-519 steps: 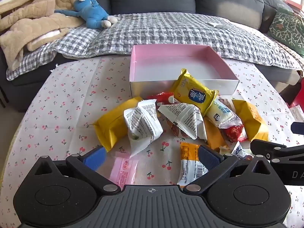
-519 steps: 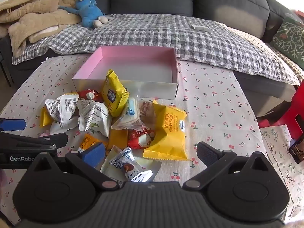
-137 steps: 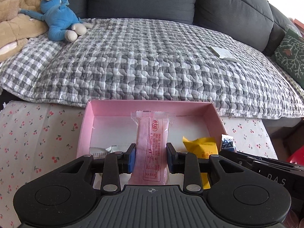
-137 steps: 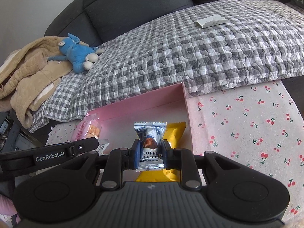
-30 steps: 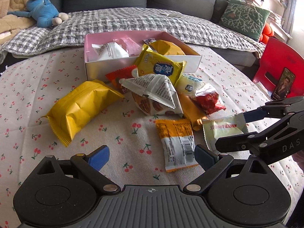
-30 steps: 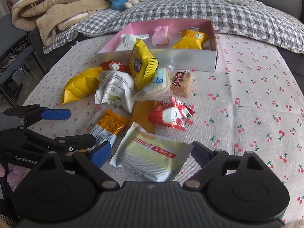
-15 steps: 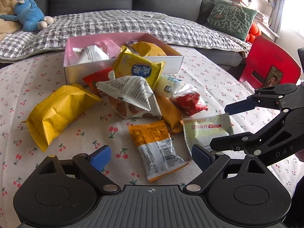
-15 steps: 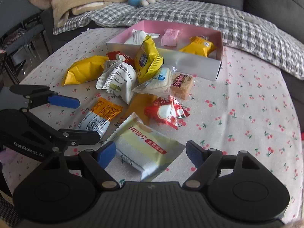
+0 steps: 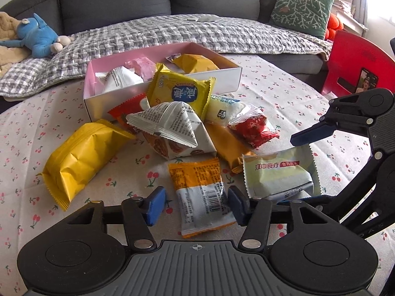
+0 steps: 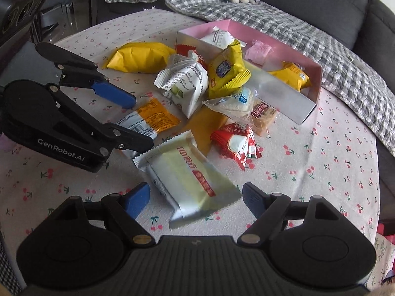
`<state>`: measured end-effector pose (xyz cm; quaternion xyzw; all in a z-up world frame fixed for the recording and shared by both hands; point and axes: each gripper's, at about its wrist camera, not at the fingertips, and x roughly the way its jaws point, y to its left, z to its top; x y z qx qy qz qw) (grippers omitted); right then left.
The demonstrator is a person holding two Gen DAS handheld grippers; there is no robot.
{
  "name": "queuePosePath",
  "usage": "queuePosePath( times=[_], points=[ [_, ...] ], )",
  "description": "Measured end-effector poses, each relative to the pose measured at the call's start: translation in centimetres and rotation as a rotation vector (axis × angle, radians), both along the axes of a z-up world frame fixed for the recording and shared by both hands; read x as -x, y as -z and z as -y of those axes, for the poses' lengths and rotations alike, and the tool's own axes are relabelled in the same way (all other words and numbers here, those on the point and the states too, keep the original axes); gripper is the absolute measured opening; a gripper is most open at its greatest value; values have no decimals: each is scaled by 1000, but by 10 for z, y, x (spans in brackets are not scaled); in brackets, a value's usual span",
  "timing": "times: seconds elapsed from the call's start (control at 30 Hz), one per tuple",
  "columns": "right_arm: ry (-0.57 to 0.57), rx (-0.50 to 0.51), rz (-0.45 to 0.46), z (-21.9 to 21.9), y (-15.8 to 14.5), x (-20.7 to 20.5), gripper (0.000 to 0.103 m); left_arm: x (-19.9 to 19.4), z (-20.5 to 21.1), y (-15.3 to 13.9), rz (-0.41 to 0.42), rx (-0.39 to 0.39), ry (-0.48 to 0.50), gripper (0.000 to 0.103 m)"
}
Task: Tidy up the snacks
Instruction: 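Grasp the pale green biscuit pack with the right tool while the left tool grasps the orange-labelled bar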
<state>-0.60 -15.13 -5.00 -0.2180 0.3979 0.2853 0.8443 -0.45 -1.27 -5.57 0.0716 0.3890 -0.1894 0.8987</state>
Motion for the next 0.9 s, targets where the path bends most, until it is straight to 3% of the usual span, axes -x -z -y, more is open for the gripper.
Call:
queuePosePath(
  times=[0.17,0.4,0.9],
  points=[
    [-35,-9,20,-10,1,1,72,-3,-4,-2,-9,-38,-27,39],
    [-40,-54,-13,-17,-1,3,49,-7,-14,-5,-38,-53,-74,38],
    [43,-139,-98,-14,-8,-3,44,-19,-22,-4,-75,-12,-89,43]
  ],
)
